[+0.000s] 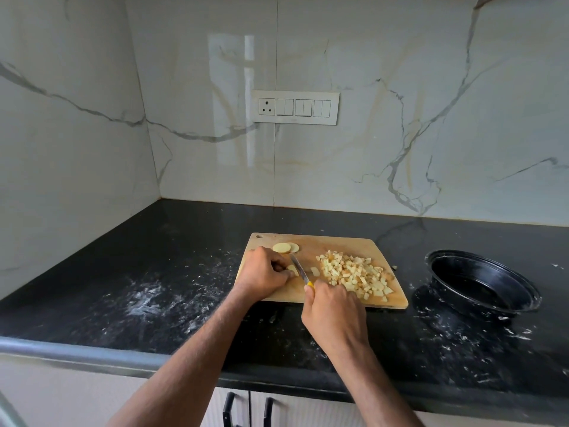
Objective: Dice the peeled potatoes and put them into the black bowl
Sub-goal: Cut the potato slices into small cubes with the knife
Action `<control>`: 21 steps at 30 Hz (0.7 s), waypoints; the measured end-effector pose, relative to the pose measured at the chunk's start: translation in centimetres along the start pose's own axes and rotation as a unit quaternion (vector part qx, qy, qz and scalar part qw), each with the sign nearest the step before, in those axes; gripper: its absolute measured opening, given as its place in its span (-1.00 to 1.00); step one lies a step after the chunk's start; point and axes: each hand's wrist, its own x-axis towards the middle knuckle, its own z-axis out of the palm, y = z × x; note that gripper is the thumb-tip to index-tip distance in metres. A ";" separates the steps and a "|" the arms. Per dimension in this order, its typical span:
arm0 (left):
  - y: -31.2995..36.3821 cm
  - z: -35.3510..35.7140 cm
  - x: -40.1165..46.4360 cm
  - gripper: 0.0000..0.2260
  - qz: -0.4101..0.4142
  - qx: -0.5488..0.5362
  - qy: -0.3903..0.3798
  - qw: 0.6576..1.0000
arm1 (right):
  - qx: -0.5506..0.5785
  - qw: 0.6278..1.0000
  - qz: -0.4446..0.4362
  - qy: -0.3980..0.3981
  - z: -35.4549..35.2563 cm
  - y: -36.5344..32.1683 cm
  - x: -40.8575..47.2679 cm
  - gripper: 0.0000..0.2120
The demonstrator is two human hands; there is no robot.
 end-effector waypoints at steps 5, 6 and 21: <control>-0.2 0.2 0.1 -0.94 0.005 -0.002 0.005 1.000 | -0.006 1.000 0.001 -0.010 0.2 -0.4 0.4 -0.69; -0.2 0.2 0.1 -0.96 0.005 -0.003 0.005 1.000 | -0.006 1.000 0.002 -0.011 0.2 -0.4 0.5 -0.69; -0.2 0.4 0.4 -0.89 -0.020 -0.018 0.004 1.000 | 0.023 0.998 -0.007 -0.055 -0.1 0.0 -0.4 -0.75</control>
